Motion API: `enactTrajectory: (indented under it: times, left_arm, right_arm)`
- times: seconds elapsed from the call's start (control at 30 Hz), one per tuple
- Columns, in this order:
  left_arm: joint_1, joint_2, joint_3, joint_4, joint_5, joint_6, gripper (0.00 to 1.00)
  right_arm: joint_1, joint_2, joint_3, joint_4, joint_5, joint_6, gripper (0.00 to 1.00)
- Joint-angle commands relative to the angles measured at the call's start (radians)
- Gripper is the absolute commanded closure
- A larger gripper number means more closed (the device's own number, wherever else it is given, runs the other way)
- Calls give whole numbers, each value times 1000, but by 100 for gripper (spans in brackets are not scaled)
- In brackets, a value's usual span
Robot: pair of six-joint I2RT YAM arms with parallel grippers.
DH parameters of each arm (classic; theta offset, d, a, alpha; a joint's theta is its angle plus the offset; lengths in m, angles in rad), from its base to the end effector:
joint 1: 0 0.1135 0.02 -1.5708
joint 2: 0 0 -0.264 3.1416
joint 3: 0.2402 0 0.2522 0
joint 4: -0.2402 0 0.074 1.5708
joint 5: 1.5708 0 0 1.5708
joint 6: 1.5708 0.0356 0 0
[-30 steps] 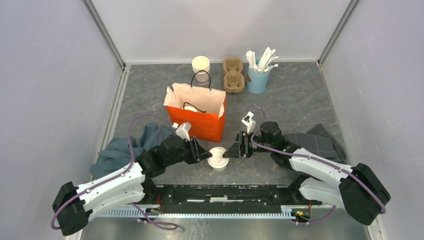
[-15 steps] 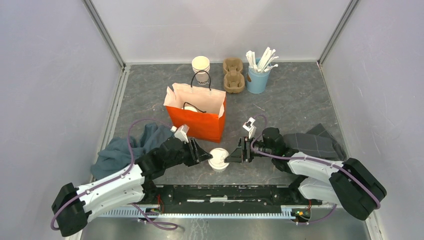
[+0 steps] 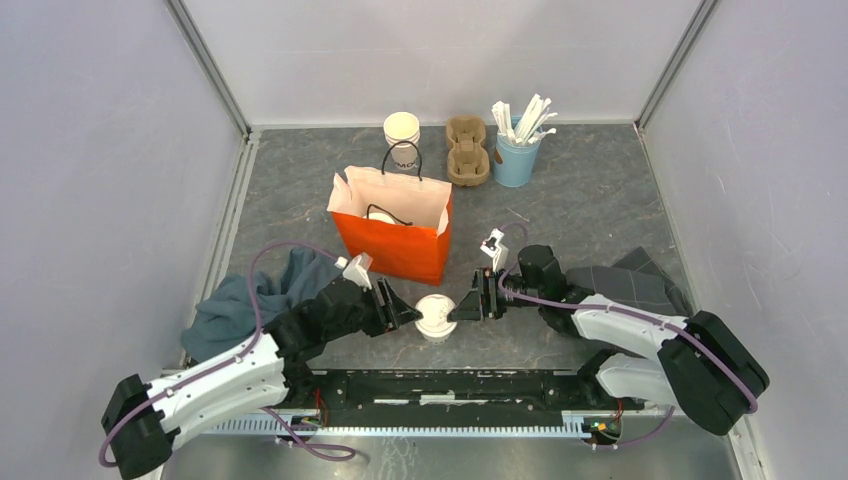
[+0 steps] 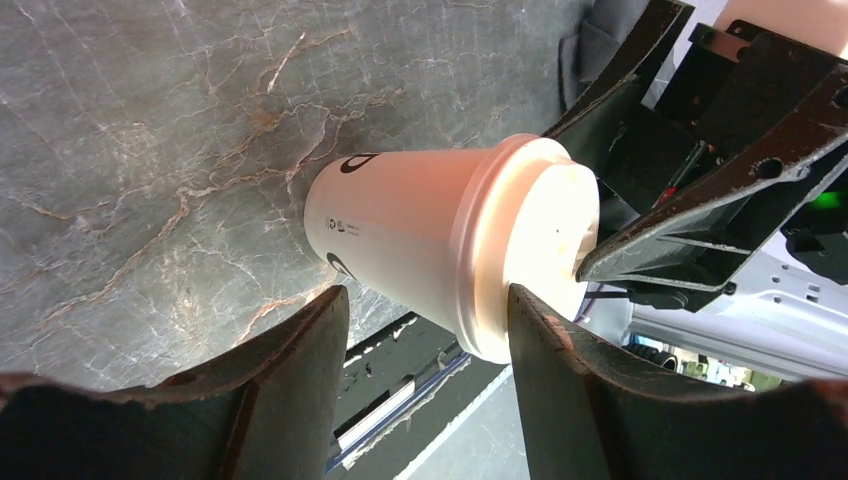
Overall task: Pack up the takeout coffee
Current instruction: Close the cup lid on the coffee cup.
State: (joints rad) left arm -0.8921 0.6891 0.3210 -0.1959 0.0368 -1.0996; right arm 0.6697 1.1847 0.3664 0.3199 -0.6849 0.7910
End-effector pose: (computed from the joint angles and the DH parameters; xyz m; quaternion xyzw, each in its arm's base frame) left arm 0.0988 -0.1246 0.1906 -0.0819 0.8720 -0.4135 0.2488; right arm 0.1593 0.1549 0.1717 -0.1221 0.8187 0.5361 0.1659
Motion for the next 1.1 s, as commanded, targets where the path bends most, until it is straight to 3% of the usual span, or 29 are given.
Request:
enactTrajectory:
  times: [0.0, 0.17, 0.37, 0.53, 0.57, 0.9, 1.07]
  left_arm:
    - [2, 85, -1, -103, -4, 1, 37]
    - [2, 103, 39, -90, 12, 45, 36]
    - [4, 74, 147, -106, 9, 117, 19]
    - [2, 51, 254, -206, -33, 156, 11]
    - [3, 40, 278, -238, -47, 163, 10]
    - [4, -123, 474, -560, -238, 149, 7]
    - [3, -195, 476, -624, -290, 115, 7]
  right_arm:
    - [-3, 25, -9, -103, 62, -91, 28]
    - [-1, -3, 175, -350, 106, -225, 24]
    - [12, 15, 442, -660, 198, -390, 12]
    - [94, 53, 603, -868, 324, -489, 6]
    - [125, 59, 622, -894, 355, -496, 2]
    - [373, 159, 771, -1013, 669, -411, 2]
    - [440, 188, 810, -1035, 771, -366, 2]
